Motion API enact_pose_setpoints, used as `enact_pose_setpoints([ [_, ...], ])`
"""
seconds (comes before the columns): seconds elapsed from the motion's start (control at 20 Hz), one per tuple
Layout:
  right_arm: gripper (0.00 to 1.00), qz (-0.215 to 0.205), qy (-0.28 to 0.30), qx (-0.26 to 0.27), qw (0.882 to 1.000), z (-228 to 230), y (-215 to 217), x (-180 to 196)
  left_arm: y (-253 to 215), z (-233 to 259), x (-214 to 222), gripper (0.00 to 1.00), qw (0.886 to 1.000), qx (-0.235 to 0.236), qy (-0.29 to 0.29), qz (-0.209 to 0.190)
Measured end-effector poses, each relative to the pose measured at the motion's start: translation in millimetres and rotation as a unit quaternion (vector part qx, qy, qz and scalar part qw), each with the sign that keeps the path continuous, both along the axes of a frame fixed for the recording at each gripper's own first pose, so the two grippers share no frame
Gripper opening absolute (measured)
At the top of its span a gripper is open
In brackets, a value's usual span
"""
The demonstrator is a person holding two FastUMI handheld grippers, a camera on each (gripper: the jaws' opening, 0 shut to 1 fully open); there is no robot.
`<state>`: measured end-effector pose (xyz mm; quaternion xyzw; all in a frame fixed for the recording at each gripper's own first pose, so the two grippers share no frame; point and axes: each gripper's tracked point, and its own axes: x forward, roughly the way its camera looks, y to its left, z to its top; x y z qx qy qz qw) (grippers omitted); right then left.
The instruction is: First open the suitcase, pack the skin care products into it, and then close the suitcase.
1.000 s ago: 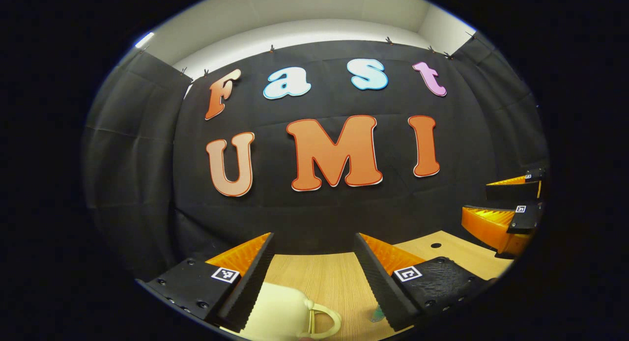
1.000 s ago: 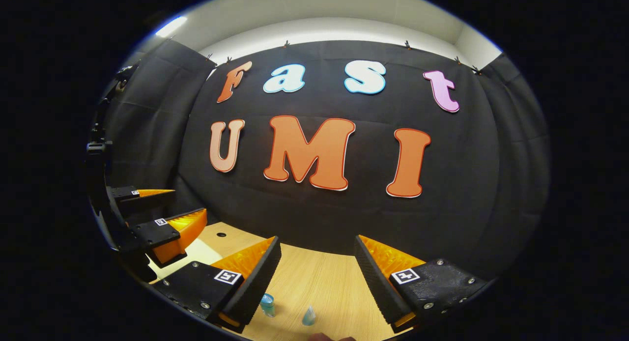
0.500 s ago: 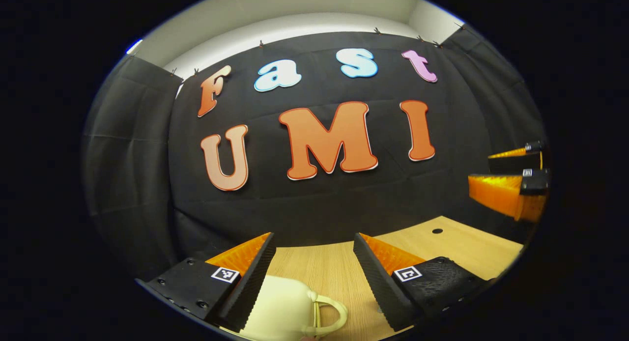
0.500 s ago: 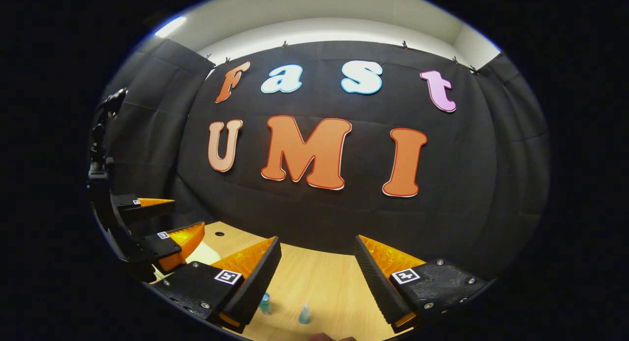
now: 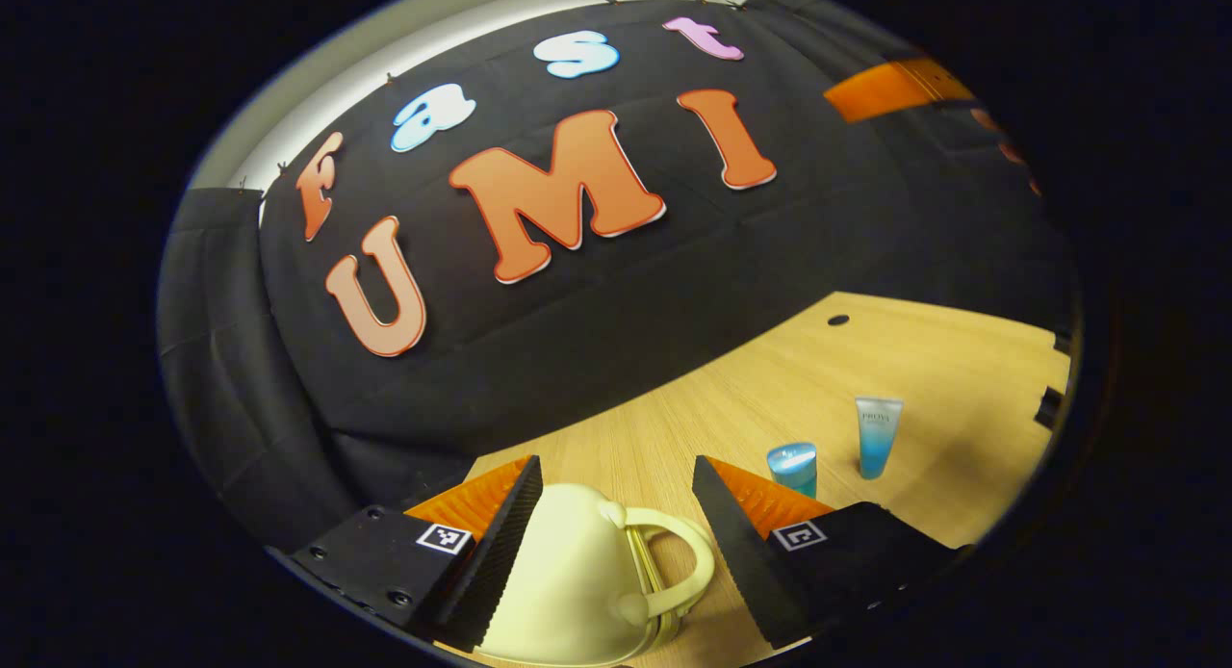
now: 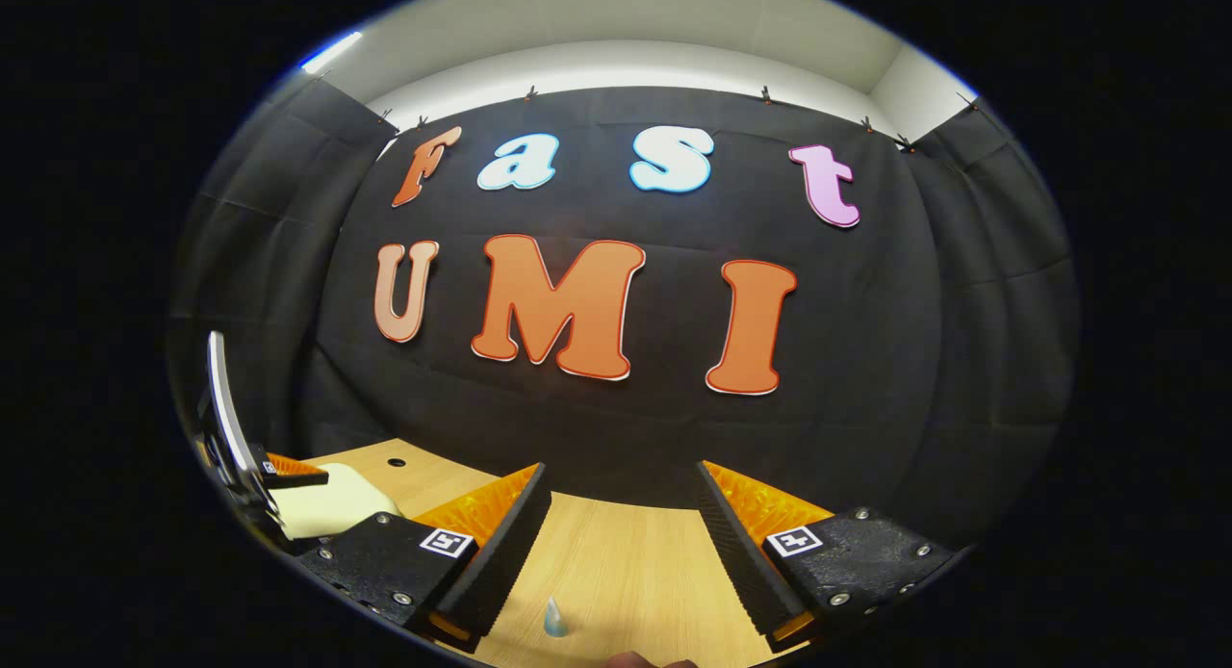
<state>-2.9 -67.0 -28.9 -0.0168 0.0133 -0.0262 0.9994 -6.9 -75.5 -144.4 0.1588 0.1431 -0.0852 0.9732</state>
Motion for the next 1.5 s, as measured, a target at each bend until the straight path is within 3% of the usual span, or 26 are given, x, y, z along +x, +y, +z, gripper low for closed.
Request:
enact_pose_setpoints([
  [0.3, 0.95, -0.018, 0.005, -0.007, 1.0, -7.2, -23.9, -7.5, -11.2, -59.3, -10.9, 0.97, 0.994, 0.084, 0.057, -0.039],
  [0.6, 0.95, -0.028, 0.012, -0.001, 1.0, -15.8, -42.2, -10.7, -13.4, -106.9, -24.4, 0.92, 0.978, 0.171, 0.098, -0.07],
  [0.7, 0.95, -0.028, 0.012, -0.001, 1.0, -18.1, -45.7, -9.3, -13.0, -119.3, -26.3, 0.91, 0.97, 0.205, 0.106, -0.079],
  [0.8, 0.95, -0.029, 0.014, 0.003, 0.999, -20.9, -49.7, -8.7, -10.2, -131.9, -30.1, 0.82, 0.955, 0.256, 0.116, -0.088],
  [0.9, 0.95, -0.028, 0.011, 0.011, 0.999, -21.0, -51.8, -8.7, -8.9, -140.0, -32.8, 0.82, 0.941, 0.304, 0.115, -0.096],
  [1.0, 0.95, -0.025, 0.011, 0.014, 1.0, -24.6, -53.9, -7.9, -10.4, -142.4, -30.7, 0.71, 0.927, 0.345, 0.109, -0.103],
  [1.05, 0.95, -0.022, 0.014, 0.014, 1.0, -27.7, -55.4, -6.3, -10.6, -141.7, -27.4, 0.71, 0.92, 0.363, 0.102, -0.106],
  [1.15, 0.95, -0.017, 0.015, 0.016, 1.0, -30.1, -59.8, -4.2, -10.5, -143.0, -24.1, 0.3, 0.908, 0.393, 0.101, -0.106],
  [1.2, 0.95, -0.013, 0.015, 0.018, 1.0, -30.8, -61.3, -3.8, -9.8, -145.8, -22.0, 0.21, 0.904, 0.401, 0.104, -0.108],
  [1.35, 0.95, -0.005, 0.015, 0.02, 1.0, -38.0, -66.1, -2.0, -4.4, -144.0, -18.0, 0.22, 0.902, 0.404, 0.111, -0.105],
  [1.45, 0.95, -0.009, 0.018, 0.013, 1.0, -45.7, -73.3, -4.1, -9.1, -140.4, -17.6, 0.06, 0.91, 0.39, 0.106, -0.094],
  [1.5, 0.95, -0.011, 0.026, 0.013, 1.0, -50.6, -76.3, -6.6, -7.9, -136.8, -20.1, 0.06, 0.917, 0.374, 0.106, -0.092],
])
